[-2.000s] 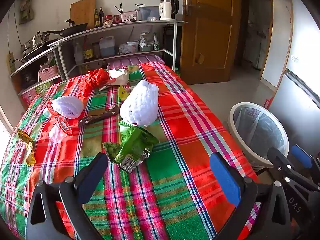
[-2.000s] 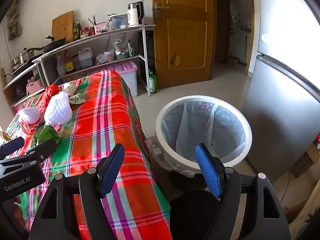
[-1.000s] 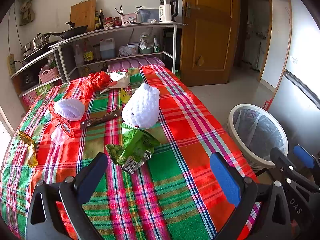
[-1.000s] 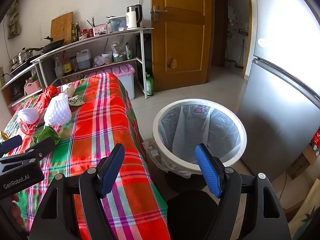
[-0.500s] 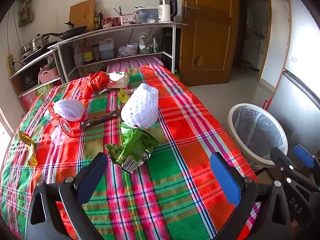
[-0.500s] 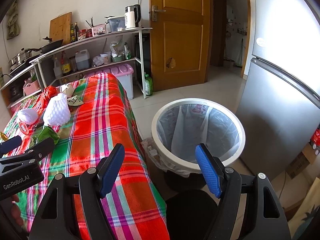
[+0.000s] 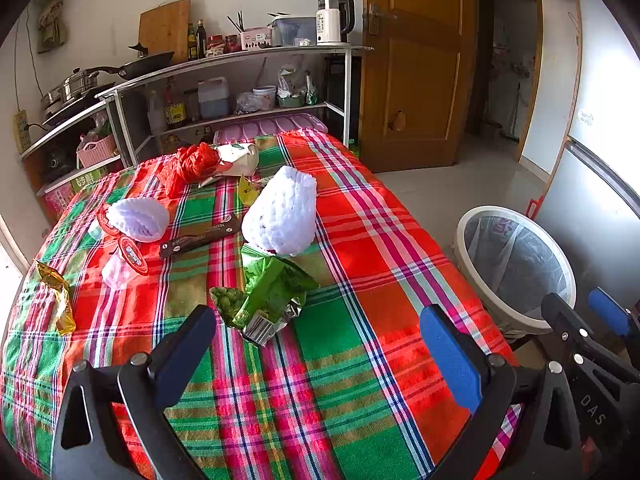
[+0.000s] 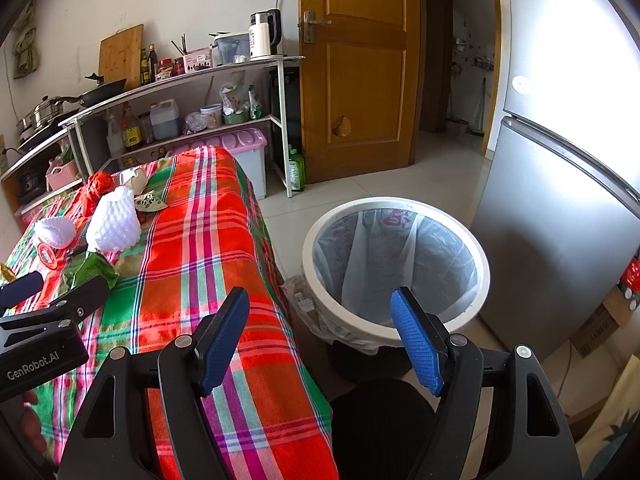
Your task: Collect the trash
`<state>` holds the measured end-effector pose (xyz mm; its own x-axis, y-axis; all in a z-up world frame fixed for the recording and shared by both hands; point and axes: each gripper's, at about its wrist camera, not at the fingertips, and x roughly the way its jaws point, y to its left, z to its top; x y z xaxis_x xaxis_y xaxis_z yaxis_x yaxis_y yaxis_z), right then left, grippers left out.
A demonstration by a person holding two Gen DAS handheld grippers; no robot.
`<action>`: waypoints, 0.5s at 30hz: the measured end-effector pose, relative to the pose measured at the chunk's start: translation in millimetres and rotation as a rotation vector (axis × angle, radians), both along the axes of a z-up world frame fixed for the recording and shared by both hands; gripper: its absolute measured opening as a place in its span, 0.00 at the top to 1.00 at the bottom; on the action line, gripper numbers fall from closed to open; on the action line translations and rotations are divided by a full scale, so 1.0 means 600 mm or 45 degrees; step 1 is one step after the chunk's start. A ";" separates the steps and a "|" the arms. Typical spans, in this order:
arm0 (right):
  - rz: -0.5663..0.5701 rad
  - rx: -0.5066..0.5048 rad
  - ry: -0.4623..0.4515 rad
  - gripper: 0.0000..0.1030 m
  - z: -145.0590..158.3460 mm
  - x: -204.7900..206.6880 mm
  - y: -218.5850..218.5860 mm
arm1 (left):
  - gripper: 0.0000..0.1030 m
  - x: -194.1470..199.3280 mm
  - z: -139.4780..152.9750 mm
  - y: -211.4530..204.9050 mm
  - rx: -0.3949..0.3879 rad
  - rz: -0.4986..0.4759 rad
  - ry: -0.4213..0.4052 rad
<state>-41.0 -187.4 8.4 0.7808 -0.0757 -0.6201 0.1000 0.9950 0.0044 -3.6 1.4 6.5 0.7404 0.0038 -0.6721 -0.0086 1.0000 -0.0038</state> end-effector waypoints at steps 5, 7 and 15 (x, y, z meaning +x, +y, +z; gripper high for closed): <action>0.000 0.001 0.002 0.29 0.000 0.000 0.000 | 0.00 0.000 0.000 0.001 0.001 0.000 -0.003; 0.000 0.000 0.002 0.29 0.000 0.000 0.000 | 0.00 -0.001 0.000 0.001 0.001 0.000 -0.004; 0.001 0.000 0.001 0.29 0.000 0.000 0.000 | 0.00 -0.002 -0.001 0.000 0.003 0.001 -0.008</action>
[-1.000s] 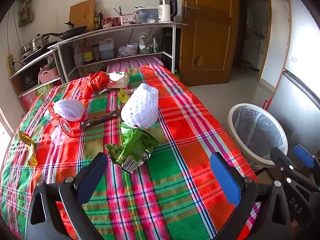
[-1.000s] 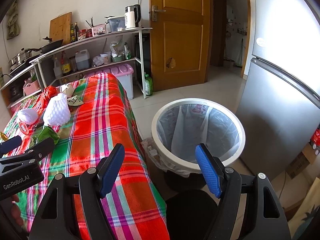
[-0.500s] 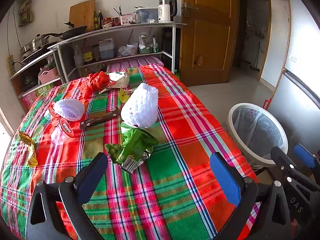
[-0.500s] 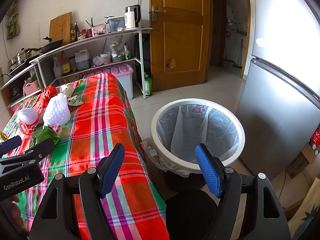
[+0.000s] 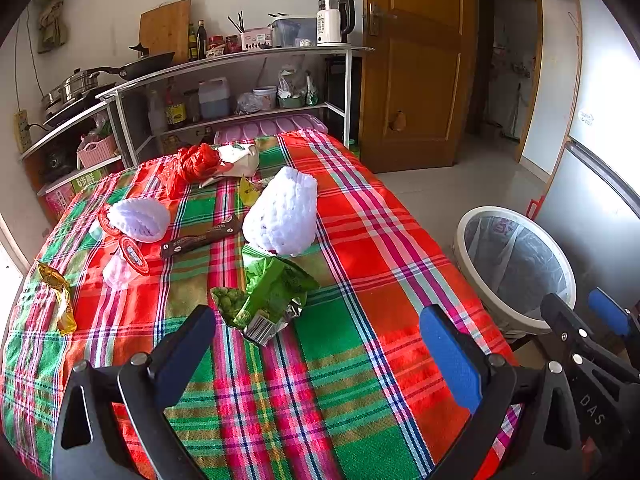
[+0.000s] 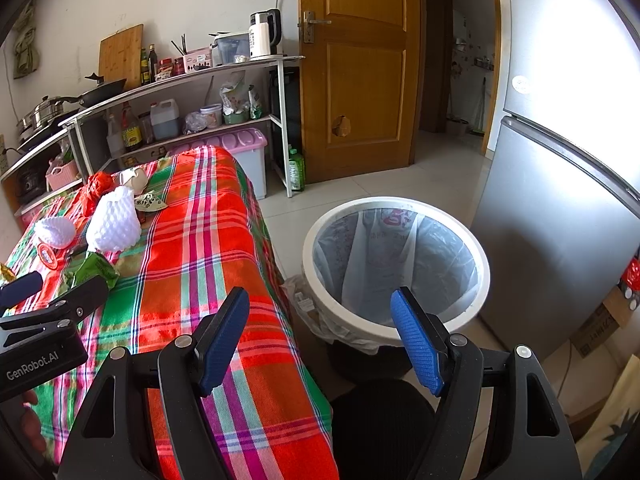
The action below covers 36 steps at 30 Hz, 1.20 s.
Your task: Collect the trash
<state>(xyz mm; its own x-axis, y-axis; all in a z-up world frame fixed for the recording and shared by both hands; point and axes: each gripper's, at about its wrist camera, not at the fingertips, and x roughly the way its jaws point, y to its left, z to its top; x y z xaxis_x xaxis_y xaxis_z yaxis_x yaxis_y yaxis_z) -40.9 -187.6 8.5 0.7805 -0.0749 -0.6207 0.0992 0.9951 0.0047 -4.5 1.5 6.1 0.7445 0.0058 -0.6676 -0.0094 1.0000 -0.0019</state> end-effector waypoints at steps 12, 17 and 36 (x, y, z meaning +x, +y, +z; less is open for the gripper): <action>-0.001 -0.001 0.000 0.29 0.000 0.001 0.001 | 0.00 -0.001 0.001 -0.002 0.001 0.001 -0.003; 0.000 0.000 0.000 0.29 0.000 0.001 0.001 | 0.00 -0.001 0.001 -0.002 0.001 0.002 -0.001; 0.265 0.077 -0.009 0.29 0.000 0.018 0.058 | 0.00 -0.020 -0.007 0.105 -0.046 0.144 0.021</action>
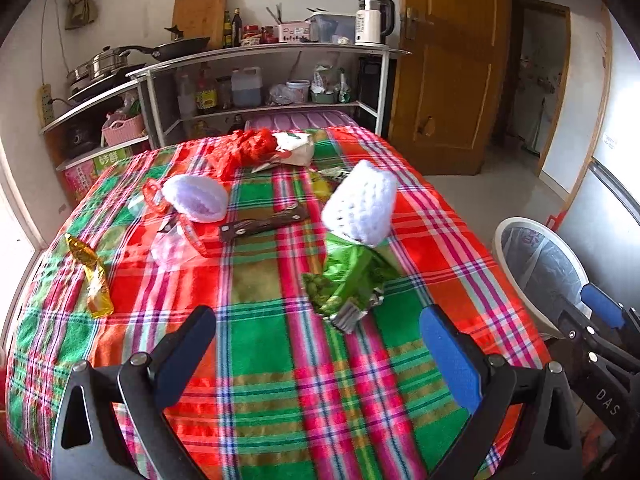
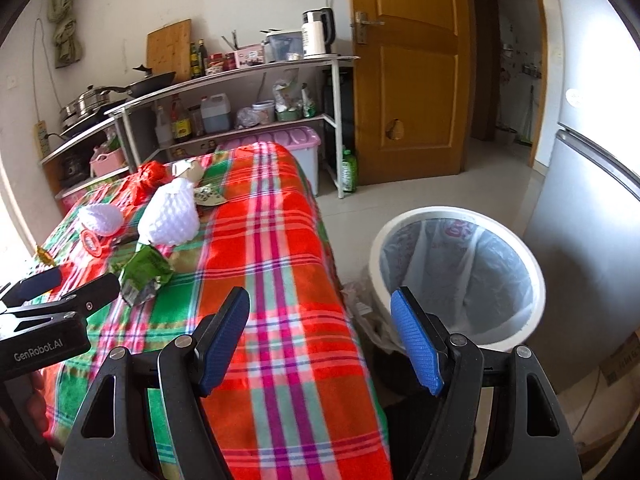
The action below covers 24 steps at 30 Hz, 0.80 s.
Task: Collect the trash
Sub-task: 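Move the right gripper to the green snack bag while the left gripper approaches the gold wrapper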
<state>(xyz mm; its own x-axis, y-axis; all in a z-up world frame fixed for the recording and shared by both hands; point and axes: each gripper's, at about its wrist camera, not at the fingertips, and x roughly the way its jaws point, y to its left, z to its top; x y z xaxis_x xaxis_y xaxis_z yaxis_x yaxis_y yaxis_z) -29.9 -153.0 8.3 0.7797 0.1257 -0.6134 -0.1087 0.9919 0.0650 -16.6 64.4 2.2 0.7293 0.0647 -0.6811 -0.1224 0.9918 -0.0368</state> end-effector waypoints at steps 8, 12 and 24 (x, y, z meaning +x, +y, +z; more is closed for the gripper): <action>0.241 0.048 0.037 0.29 -0.001 0.027 0.085 | 0.00 -0.028 -0.004 0.117 -0.013 0.186 0.006; 0.340 0.061 0.063 0.29 -0.002 0.042 0.136 | 0.00 -0.043 -0.008 0.179 -0.026 0.272 0.022; 0.366 0.060 0.213 0.29 -0.036 0.101 0.229 | 0.00 -0.044 -0.018 0.333 -0.112 0.489 0.046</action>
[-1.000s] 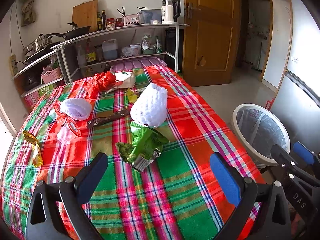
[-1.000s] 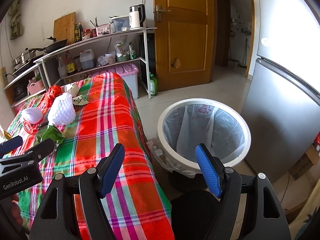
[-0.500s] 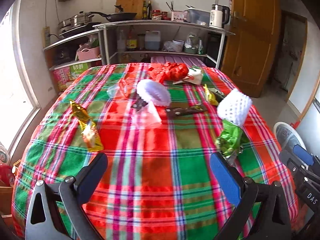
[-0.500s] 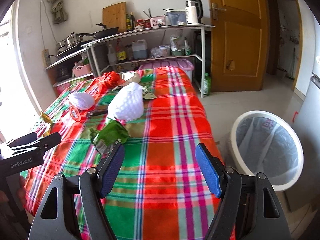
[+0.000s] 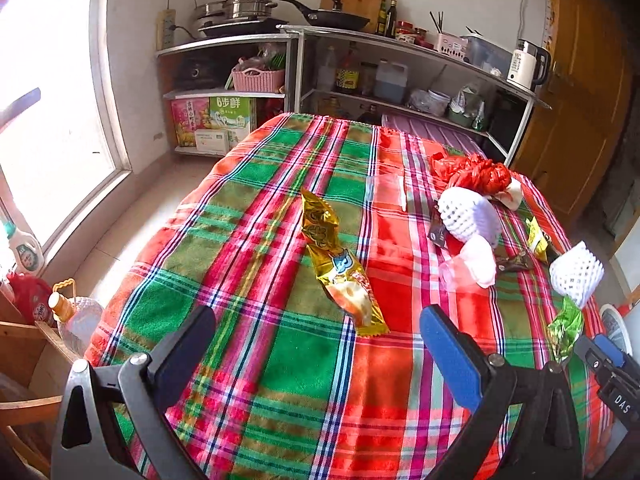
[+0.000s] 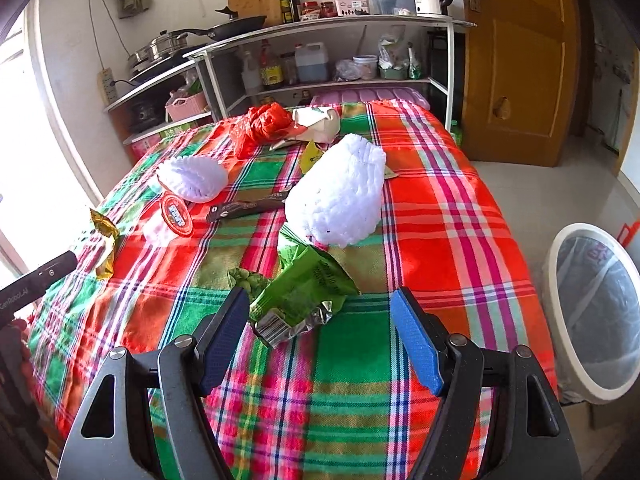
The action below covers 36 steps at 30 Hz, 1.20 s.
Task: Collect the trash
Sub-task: 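Move the right gripper to the green snack bag while the left gripper approaches the gold wrapper, then close the right gripper on the green bag while the left gripper grasps the gold wrapper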
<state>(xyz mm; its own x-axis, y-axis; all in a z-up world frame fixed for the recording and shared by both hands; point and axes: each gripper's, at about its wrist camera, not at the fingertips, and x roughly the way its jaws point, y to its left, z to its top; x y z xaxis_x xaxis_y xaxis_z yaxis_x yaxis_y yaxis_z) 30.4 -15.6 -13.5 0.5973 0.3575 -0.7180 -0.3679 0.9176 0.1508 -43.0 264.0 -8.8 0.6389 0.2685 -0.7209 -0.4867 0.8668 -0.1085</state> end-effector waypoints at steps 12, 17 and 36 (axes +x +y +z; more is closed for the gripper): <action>-0.039 -0.068 0.065 0.29 -0.018 0.036 0.033 | 0.06 0.070 -0.042 0.047 -0.100 0.016 0.071; -0.072 -0.121 0.055 0.31 -0.019 0.040 0.037 | 0.15 0.080 -0.057 0.045 -0.119 0.001 0.102; -0.127 -0.107 0.065 0.72 -0.024 0.043 0.016 | 0.70 0.075 -0.051 0.036 -0.140 -0.083 0.019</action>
